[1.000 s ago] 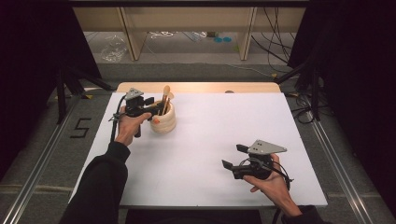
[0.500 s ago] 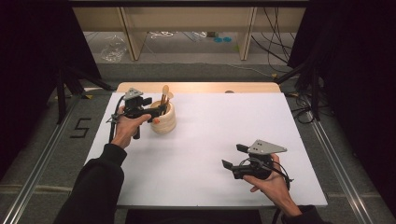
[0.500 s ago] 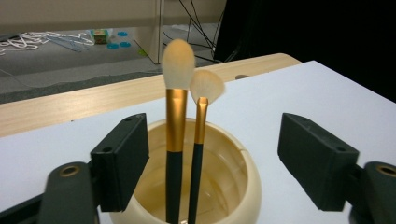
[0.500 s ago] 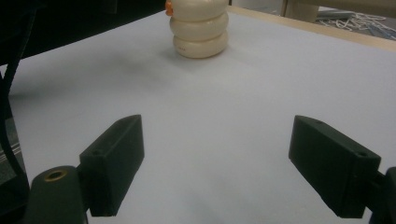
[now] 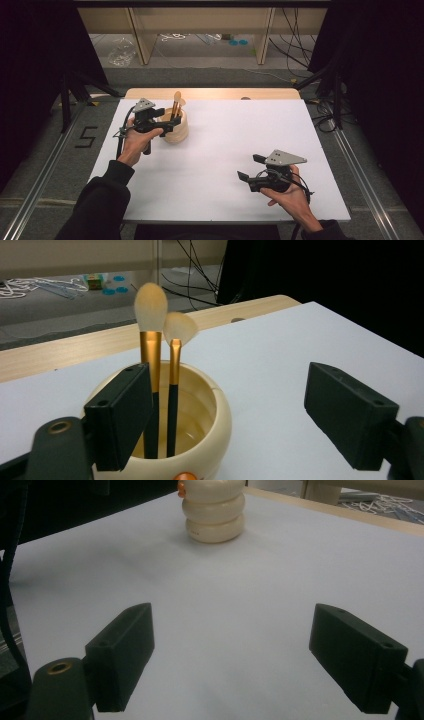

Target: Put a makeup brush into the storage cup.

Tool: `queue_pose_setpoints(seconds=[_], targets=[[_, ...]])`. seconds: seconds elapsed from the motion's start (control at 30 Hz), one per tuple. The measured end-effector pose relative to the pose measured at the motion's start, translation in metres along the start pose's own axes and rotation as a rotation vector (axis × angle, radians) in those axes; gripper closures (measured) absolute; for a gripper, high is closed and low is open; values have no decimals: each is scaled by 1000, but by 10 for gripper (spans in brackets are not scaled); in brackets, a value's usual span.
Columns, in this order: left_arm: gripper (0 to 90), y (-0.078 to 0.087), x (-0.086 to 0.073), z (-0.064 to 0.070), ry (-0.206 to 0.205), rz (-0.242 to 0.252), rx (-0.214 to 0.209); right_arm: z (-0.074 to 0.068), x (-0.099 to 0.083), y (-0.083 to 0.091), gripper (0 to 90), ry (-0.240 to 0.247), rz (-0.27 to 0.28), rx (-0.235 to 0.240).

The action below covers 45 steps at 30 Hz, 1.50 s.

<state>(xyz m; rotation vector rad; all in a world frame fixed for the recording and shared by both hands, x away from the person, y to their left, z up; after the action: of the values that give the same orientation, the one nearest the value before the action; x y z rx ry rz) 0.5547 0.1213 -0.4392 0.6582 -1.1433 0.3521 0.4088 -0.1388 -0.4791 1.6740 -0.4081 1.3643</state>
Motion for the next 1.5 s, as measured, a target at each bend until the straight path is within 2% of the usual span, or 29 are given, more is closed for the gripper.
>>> queue_pose_setpoints(seconds=[0.07, 0.1, 0.17, 0.23, 0.4, 0.47, 0.53, 0.57, 0.7, 0.83, 1.0, 1.1, 1.2, 1.3, 1.5], targets=[[183, 1, -1, 2, -15, -2, -1, 0, 0, 0, 189, -2, 1, -1], [181, 1, -1, 3, -8, 1, -1, 1, -1, 1, 188, 2, -12, -7], [175, 4, -2, 5, -12, 2, -5, 1, -1, 1, 188, 2, -11, -6], [165, 6, -5, 8, 3, 4, -5, 2, -1, 2, 188, 4, -11, -9], [164, 13, -12, 17, -18, -10, -22, 5, 2, 2, 185, -7, 10, -24], [165, 15, -14, 21, -5, -7, -23, 4, 2, 2, 183, -18, 3, -23], [165, 16, -13, 25, -25, -3, -35, 4, 2, 2, 184, -8, 3, -26], [165, 16, -13, 29, -11, 7, -39, 4, 2, 3, 184, -3, 2, -29], [165, 17, -15, 39, -36, -1, -62, 4, 4, 2, 184, -12, 16, -23], [165, 16, -20, 48, -32, 1, -84, 4, 5, 2, 184, -14, 33, -22], [166, 17, -23, 57, -63, -1, -101, 4, 5, 2, 184, -14, 38, -24], [166, 18, -26, 61, -53, 0, -109, 4, 5, 3, 184, -18, 24, -29], [165, 19, -31, 64, -62, -6, -120, 3, 4, 4, 184, -26, 17, -26], [165, 20, -37, 67, -84, -20, -124, 5, 5, 4, 182, -9, 23, -32], [163, 23, -48, 76, -85, -25, -145, 4, 4, 4, 180, -21, 14, -23]])
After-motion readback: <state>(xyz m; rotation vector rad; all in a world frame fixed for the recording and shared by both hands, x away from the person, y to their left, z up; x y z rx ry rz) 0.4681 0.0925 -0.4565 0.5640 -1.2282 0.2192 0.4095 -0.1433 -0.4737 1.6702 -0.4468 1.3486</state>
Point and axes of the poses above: each handheld gripper's, and its own axes: y roughly backward along the jaws, x roughly out of its top, z roughly to its right, the point moved 10 cm from there along -y, roughly forward along the jaws, and after that the axes turned 13 degrees about -x, right-handed, at the moved point
